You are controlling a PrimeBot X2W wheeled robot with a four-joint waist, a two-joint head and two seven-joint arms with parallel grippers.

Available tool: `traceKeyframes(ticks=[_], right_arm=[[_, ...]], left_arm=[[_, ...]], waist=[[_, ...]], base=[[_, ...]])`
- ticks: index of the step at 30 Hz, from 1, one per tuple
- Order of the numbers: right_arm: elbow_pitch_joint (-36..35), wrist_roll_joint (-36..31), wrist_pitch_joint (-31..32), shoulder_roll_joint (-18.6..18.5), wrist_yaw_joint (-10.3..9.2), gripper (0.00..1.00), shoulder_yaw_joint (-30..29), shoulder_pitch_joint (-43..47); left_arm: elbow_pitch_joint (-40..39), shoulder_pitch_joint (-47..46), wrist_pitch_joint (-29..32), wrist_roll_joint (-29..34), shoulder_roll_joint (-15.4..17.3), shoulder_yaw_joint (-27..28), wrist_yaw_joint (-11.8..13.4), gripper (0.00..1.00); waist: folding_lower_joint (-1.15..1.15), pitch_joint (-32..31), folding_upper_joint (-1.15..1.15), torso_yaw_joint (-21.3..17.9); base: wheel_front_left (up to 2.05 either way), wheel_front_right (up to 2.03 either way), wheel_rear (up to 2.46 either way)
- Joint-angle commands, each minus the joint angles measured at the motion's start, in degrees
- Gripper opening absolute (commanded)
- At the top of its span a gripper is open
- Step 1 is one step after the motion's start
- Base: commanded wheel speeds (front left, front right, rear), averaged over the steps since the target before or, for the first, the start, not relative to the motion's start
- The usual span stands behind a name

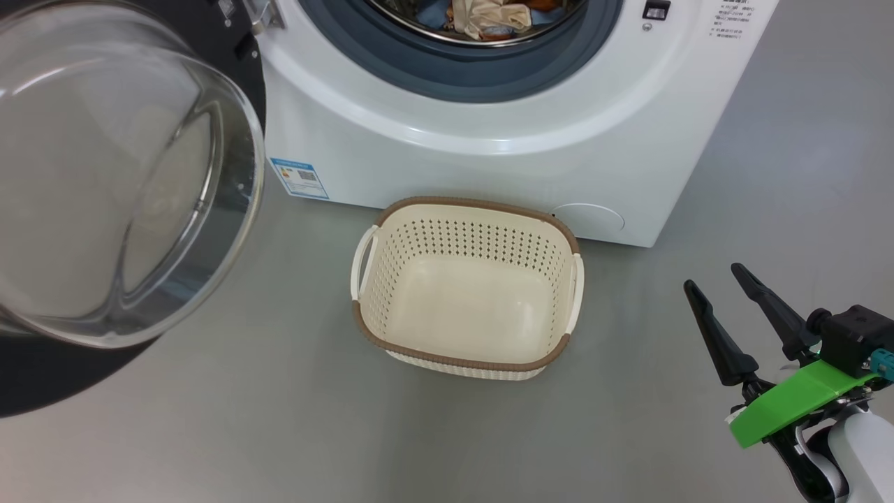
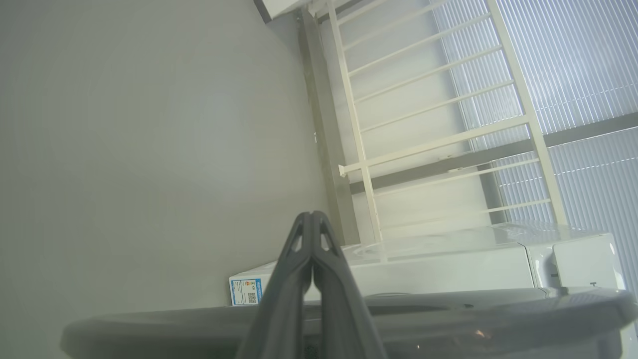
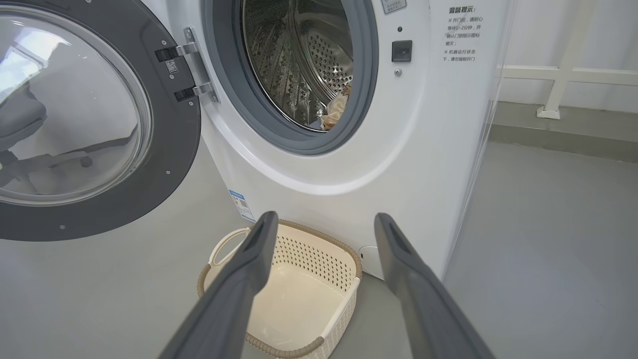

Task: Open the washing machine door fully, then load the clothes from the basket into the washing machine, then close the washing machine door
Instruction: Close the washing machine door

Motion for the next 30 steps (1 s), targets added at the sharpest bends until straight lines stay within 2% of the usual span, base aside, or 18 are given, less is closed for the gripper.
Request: traceKeyframes(ticks=[1, 9, 16, 23, 30], right_arm=[[-1.05, 0.15, -0.44, -0.48, 0.08, 1.00, 0.55, -0.27], [-0.59, -0.01, -0.44, 1.51, 0.08, 1.00, 0.13, 0.86], [0.36, -0.19, -0.44, 3.65, 0.08, 1.00, 0.42, 1.37], [1.12, -0.12, -0.44, 5.53, 0.08, 1.00, 0.32, 2.30], [1.66, -0.32, -0.44, 7.70, 0.08, 1.00, -0.04, 2.82]], left_arm=[[-1.63, 1.29, 3.21, -0.48, 0.90, -1.14, 0.24, 0.00], [-9.14, 5.71, 13.92, -2.25, -0.71, -3.25, 2.12, 0.00], [-19.20, 9.89, 23.28, -4.51, -2.74, -5.39, 3.91, 0.00], [-30.68, 16.44, 31.78, -6.99, -4.54, -6.98, 7.54, 0.00], [-41.41, 20.44, 36.07, -8.01, -7.60, -9.67, 11.55, 0.00]], waist=[[0.00, -0.62, 0.00, 0.33], [0.00, -3.54, 0.00, 1.71], [0.00, -6.01, 0.00, 2.62], [0.00, -8.33, 0.00, 2.70], [0.00, -10.39, 0.00, 2.29]], base=[[0.00, 0.00, 0.00], [0.00, 0.00, 0.00], [0.00, 0.00, 0.00], [0.00, 0.00, 0.00], [0.00, 0.00, 0.00]])
